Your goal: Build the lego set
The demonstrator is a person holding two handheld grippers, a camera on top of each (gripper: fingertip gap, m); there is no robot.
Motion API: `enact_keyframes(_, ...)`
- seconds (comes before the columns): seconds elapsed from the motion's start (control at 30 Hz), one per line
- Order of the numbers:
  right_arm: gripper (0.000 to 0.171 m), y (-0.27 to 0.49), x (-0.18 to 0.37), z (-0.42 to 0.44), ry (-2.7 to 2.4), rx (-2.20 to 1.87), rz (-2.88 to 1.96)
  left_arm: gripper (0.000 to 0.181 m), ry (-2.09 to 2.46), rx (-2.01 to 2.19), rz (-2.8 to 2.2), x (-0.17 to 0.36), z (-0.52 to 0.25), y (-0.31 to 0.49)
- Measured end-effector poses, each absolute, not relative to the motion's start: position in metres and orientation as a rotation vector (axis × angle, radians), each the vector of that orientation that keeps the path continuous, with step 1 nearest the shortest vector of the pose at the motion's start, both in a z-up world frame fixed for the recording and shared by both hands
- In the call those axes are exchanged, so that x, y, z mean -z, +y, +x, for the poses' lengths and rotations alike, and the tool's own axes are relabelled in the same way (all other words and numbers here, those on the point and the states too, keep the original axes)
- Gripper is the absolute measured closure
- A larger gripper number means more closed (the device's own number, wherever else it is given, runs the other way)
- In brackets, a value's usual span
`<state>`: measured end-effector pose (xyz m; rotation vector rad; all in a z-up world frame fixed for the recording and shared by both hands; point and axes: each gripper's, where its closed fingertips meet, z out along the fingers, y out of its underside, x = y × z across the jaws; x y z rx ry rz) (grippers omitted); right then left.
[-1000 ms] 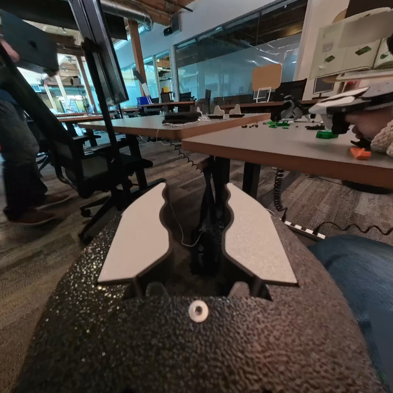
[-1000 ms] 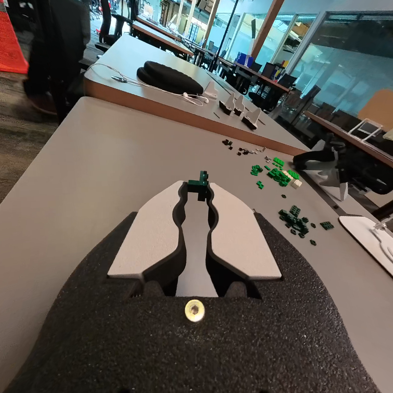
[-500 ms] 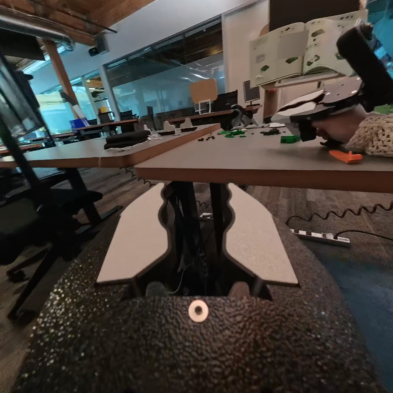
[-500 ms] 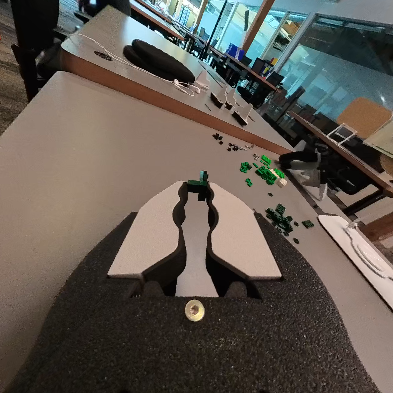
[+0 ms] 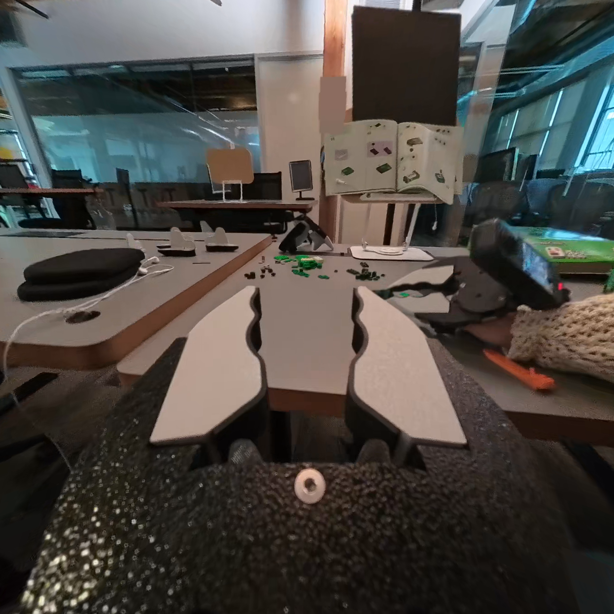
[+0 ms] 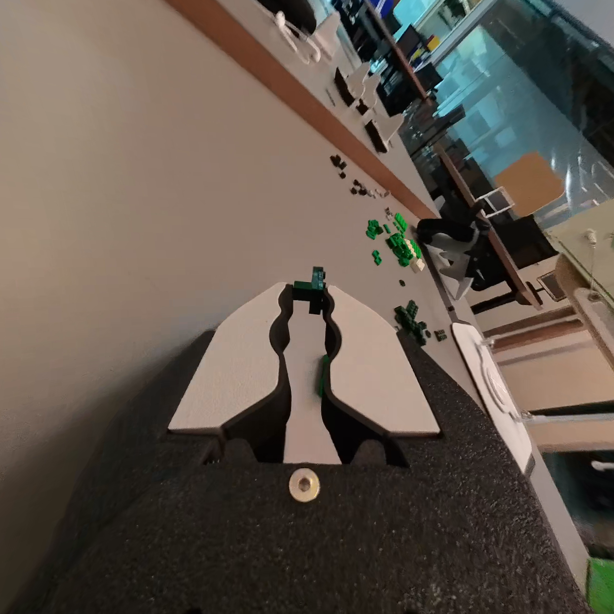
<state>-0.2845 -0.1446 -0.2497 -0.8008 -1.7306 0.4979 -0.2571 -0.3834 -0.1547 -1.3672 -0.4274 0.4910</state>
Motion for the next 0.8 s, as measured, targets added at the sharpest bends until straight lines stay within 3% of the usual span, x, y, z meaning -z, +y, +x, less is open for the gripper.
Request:
enact_keyframes(0.17,0.155,-0.143,0.262,-0.288,-1.793,-0.409,-0.809,0.128,-0.44,-0.468,-1.405,0.106,-0.268,-0.396)
enact_keyframes(0.3,0.155,-0.142,0.262,-0.288,-1.79,-0.407,-0.813,0.127,-0.495,-0.525,-1.417,0.109,-0.277,-0.424)
enact_keyframes(0.57,0.155,-0.143,0.262,-0.288,-1.789,-0.404,-0.792,0.123,-0.731,-0.679,-1.332,0.232,-0.259,-0.492)
enact_keyframes(0.8,0.154,-0.143,0.262,-0.288,-1.789,-0.41,-0.803,0.119,-0.714,-0.565,-1.433,0.329,-0.202,-0.48)
